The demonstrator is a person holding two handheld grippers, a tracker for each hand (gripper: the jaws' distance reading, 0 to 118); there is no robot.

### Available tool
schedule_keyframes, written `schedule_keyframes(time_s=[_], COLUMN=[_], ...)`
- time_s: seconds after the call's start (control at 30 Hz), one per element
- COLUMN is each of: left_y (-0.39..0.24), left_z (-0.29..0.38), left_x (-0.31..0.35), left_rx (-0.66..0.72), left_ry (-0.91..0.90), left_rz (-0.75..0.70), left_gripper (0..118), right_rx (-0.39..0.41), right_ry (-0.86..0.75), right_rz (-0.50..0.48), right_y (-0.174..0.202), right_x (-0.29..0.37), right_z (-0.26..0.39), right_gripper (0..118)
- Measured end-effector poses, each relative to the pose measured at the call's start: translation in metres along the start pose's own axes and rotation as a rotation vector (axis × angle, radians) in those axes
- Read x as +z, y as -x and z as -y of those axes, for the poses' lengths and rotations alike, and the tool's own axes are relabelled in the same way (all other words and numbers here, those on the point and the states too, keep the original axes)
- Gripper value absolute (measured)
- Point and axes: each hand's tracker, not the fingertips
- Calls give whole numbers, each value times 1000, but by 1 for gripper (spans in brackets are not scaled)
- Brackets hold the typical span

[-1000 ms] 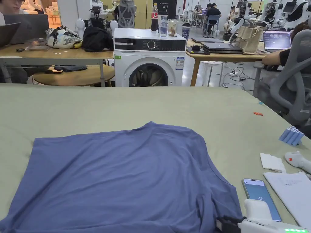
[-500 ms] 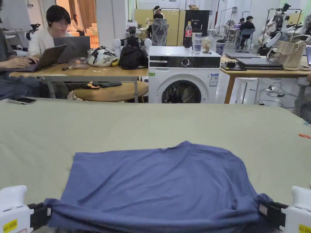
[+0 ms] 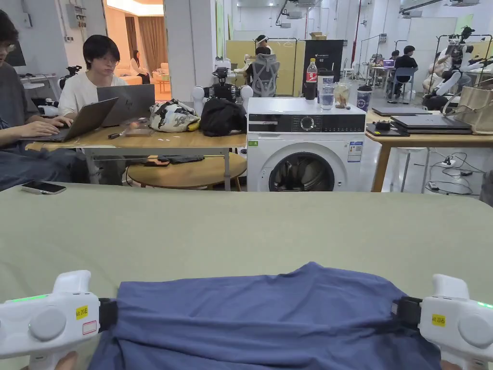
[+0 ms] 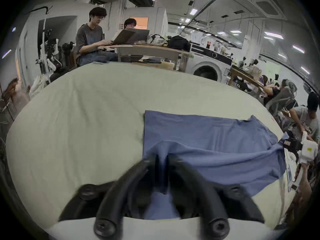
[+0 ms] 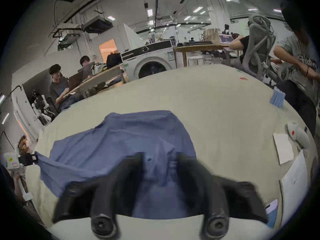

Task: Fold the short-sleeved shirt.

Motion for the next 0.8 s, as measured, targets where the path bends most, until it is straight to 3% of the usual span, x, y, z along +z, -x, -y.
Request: schedule_keyframes(time_s=[0.03,0.3,0.4,0.43,0.47,0.5,0.57,0.67,0.8], left_y=[5,-11,-17,-20,-22,-25,-34,-30,-12], left_z=[-1,0,-1,-1,-1,1,8,11,14], left_x=[-2,35,50,56,60,62,69,70,56], left_rx=[-8,-106,-91,-80,-84,-97,-154,-155,-92], left_ry=[-32,-145,-167,-168,-165,-159,-190,-143,-44], left_rz=[-13,37,71,86,122,125,67,97,56], left_gripper=[56,57,56,49,30,4,0,0,0], right_rx=[4,71,108,132,181,220,236,248,203], right_ry=[-9,-64,-75,-87,-111,-132,-122,-122,-117], right_rz=[-9,-17,-41,-35,-12,15,-5,-10,-40], right_y=[0,4,8,11,14,18,17,16,8], right_x=[3,37,56,63,70,77,86,95,97], right_z=[2,15,20,22,25,28,32,34,33], right_gripper=[52,52,25,11,6,0,0,0,0])
